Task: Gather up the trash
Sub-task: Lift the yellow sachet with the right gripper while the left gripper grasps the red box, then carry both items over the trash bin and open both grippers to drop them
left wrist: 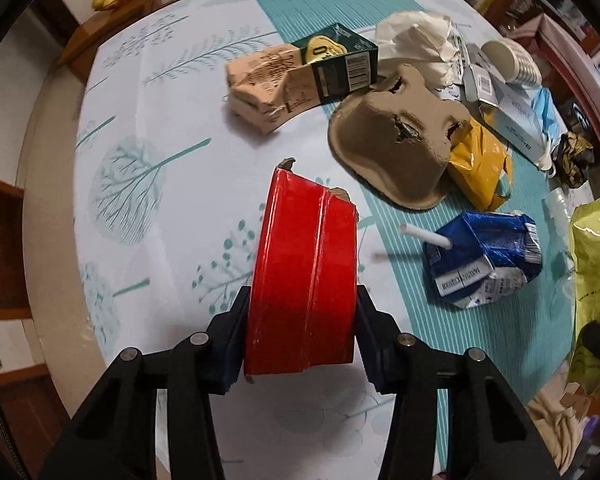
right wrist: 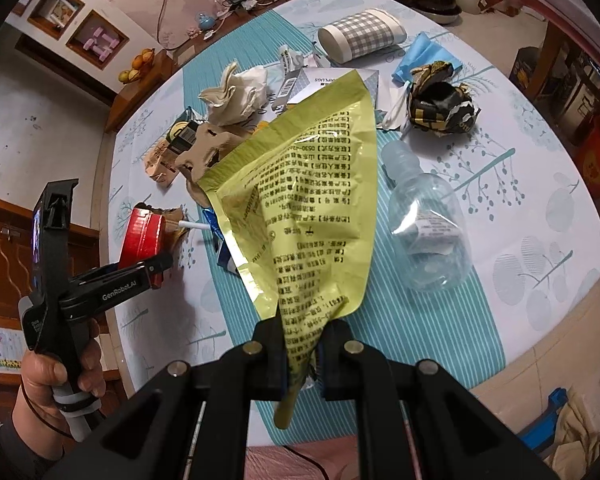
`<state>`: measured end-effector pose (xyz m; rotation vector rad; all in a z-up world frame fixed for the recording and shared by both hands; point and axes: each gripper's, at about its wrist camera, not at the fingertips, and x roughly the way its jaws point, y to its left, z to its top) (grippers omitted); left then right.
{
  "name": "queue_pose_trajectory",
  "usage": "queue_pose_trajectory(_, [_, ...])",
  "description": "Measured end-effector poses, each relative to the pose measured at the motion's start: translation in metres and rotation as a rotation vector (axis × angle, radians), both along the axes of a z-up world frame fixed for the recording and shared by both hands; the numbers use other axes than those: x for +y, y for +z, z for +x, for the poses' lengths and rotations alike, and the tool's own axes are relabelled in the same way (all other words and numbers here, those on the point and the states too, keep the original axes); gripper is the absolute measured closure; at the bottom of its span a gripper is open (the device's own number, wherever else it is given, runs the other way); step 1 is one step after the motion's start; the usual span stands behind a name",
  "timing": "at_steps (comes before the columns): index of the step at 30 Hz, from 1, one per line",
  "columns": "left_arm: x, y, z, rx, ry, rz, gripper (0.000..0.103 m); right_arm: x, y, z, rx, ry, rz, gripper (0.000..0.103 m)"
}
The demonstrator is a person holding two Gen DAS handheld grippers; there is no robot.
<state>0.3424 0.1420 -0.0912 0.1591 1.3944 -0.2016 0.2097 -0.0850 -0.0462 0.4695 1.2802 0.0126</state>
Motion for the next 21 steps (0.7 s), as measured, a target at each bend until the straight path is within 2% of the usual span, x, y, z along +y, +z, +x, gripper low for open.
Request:
queue_pose_trajectory(8, [0.007,0.028,-0.047,-0.040,0.046,-0.048,0.057,0.000,0.011,-0.025,-0.006,0.045,-0.019,0.093])
queue_pose_trajectory(15, [-0.010,0.057,-0.089,-0.080,0.073,-0.113,0.057,-0.008,0.020,-0.056,-0.022,0.089,-0.009,0.093])
queue_pose_trajectory(21, [-0.034,0.083,-0.151,-0.140,0.107,-0.144,0.057,-0.023,0.025,-0.083,-0.048,0.183,0.006,0.093])
